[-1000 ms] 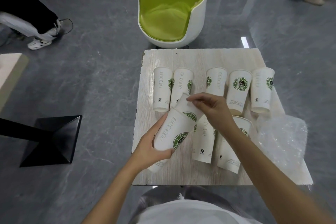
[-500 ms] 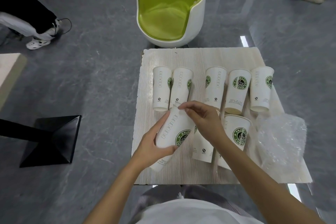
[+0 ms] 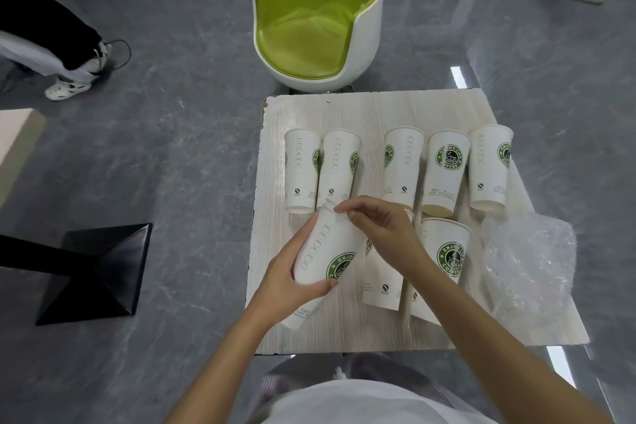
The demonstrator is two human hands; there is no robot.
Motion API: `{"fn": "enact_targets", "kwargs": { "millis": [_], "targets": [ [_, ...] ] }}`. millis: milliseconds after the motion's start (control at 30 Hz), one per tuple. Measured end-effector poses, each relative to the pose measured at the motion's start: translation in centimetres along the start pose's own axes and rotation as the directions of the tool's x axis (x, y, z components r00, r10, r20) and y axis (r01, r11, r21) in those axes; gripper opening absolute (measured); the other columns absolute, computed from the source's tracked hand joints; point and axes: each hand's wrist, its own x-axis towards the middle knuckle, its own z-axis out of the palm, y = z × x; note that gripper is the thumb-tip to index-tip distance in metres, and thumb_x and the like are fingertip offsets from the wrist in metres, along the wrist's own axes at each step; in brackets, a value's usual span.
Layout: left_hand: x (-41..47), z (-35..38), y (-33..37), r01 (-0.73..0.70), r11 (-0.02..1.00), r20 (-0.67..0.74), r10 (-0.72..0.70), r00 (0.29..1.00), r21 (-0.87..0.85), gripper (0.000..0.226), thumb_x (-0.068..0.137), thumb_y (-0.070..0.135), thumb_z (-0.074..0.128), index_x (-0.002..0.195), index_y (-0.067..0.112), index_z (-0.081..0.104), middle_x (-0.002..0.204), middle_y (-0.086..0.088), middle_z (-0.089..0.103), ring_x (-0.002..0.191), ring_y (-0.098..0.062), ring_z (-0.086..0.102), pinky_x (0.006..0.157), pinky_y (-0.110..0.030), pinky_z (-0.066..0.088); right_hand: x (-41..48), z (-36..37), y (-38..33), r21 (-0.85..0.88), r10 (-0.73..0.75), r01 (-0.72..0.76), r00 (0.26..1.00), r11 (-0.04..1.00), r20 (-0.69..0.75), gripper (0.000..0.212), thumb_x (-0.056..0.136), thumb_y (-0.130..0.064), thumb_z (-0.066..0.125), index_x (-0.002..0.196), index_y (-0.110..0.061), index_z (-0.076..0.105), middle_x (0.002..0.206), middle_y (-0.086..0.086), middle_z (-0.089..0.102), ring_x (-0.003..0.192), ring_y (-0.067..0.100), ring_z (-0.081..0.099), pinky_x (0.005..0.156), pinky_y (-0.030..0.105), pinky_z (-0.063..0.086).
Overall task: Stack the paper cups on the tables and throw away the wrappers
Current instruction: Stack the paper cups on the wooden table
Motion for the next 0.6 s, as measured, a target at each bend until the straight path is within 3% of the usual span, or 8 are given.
{"fn": "enact_targets", "kwargs": {
  "millis": [167,267,400,467,600],
  "targets": [
    [0.0,-0.2,-0.7,0.026,0.999,-0.012,-0.027,1.000,-0.024,0.094,0.075,0.012,0.083,0.138,0.055,0.029,0.133,0.043,0.042,0.121,0.015,0.045,0.086,-0.004,0.044,1.7,-3.6,1.8,-0.153,0.041,-0.055,0.995,0.987,-0.095,0.022,0.090,-0.003,0.057,0.092,-0.020,0.071,0.085,-0.001,0.072,0.078,0.012,0.066,0.083,0.028,0.053],
    [0.1,-0.2,-0.9,0.038,0.998,-0.008,-0.039,0.999,-0.042,0.094,0.076,0.011,0.082,0.141,0.052,0.029,0.137,0.038,0.042,0.121,0.014,0.046,0.085,-0.006,0.045,2.8,-5.5,3.5,-0.357,0.050,-0.097,0.989,0.929,-0.139,0.019,0.090,-0.010,0.059,0.094,-0.026,0.068,0.091,-0.009,0.069,0.085,0.013,0.064,0.082,0.025,0.050],
    [0.3,0.1,-1.1,0.057,0.997,0.009,-0.057,0.998,-0.048,0.093,0.077,0.010,0.081,0.142,0.050,0.029,0.136,0.037,0.044,0.119,0.015,0.047,0.082,-0.005,0.046,3.2,-6.8,4.9,-0.478,0.045,-0.110,0.988,0.872,-0.145,0.017,0.091,-0.011,0.058,0.097,-0.022,0.069,0.100,-0.007,0.068,0.084,0.001,0.058,0.072,0.002,0.037],
    [0.4,0.2,-1.3,0.069,0.997,0.015,-0.068,0.998,-0.046,0.093,0.076,0.011,0.081,0.143,0.050,0.030,0.134,0.038,0.046,0.119,0.014,0.048,0.082,-0.006,0.047,3.3,-7.0,5.3,-0.501,0.076,-0.132,0.988,0.855,-0.131,0.016,0.091,-0.012,0.059,0.099,-0.020,0.069,0.101,-0.005,0.066,0.084,-0.003,0.055,0.071,0.003,0.037],
    [0.3,0.4,-1.3,0.080,0.996,0.016,-0.079,0.997,-0.042,0.092,0.077,0.010,0.081,0.141,0.051,0.030,0.128,0.044,0.046,0.117,0.016,0.048,0.081,-0.006,0.047,3.5,-6.9,5.8,-0.517,0.116,-0.153,0.988,0.842,-0.104,0.014,0.090,-0.013,0.060,0.098,-0.019,0.070,0.103,-0.003,0.067,0.086,0.008,0.058,0.075,0.006,0.037]
  ]
}}
